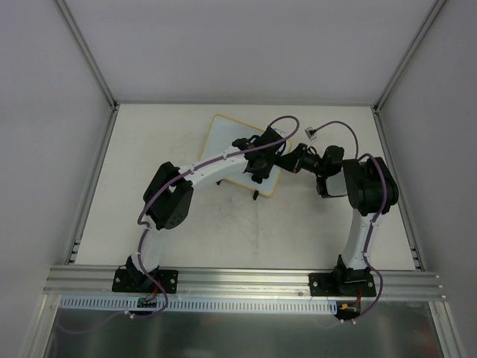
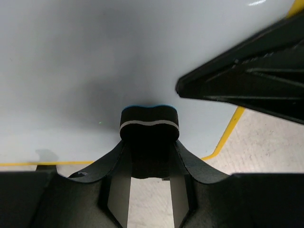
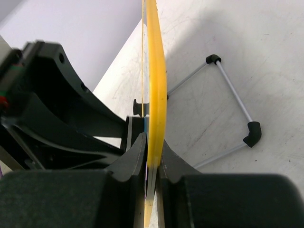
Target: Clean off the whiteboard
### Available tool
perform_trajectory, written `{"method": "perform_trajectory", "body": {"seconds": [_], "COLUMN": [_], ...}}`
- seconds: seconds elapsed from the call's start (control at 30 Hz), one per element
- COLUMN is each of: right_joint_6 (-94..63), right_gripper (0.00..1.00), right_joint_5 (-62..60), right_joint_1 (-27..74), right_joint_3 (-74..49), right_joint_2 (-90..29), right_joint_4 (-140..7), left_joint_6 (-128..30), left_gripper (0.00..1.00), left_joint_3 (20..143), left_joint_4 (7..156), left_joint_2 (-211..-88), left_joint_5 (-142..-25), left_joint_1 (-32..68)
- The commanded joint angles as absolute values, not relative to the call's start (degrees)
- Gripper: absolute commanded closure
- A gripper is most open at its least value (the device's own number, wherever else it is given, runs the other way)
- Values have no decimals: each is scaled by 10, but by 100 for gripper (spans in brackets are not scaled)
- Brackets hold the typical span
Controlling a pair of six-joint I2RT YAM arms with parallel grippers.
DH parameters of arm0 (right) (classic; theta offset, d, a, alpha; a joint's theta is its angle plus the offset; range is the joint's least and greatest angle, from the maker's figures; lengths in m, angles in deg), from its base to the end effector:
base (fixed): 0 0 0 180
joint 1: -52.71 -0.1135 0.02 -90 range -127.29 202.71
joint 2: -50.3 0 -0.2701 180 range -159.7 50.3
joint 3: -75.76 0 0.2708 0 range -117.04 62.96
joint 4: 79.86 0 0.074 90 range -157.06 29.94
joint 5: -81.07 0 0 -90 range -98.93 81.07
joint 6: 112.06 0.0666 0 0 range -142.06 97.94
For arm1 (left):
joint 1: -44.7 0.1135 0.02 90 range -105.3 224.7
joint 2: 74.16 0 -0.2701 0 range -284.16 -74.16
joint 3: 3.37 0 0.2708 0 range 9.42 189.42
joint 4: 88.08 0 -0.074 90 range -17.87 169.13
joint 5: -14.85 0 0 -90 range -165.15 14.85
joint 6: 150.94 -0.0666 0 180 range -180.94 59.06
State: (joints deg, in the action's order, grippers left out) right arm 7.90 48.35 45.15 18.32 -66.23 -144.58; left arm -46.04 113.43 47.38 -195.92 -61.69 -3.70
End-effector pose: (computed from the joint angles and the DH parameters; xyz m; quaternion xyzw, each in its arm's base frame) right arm 0.3785 0.1068 0.1336 -0.2339 0.6471 0.5139 0.5123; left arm 0.3582 -0.3801 0.2142 0.2297 0.9039 -0.0868 0.3503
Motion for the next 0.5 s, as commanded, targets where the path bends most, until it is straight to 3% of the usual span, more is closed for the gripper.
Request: {"method": "perform_trajectory", "body": {"seconds": [0.0, 0.2, 0.47], "right_joint_6": [20, 19, 19], "right_gripper": [100, 100, 100], "right_joint_5": [500, 499, 499], "right_joint_1": [439, 440, 439], "right_joint_3": [192, 193, 195], "right_joint_2": [-656, -655, -654], "right_joint_4": [-1549, -1549, -1549], "left_joint_6": [-435, -397, -402], "left_gripper": [100, 100, 100], "left_joint_3": [1085, 997, 947], "left_joint_4": [441, 452, 480], "left_joint_2": [-1955, -1942, -1796], "left_joint_5": [-635, -633, -626], "left_joint_1": [-39, -23, 27]}}
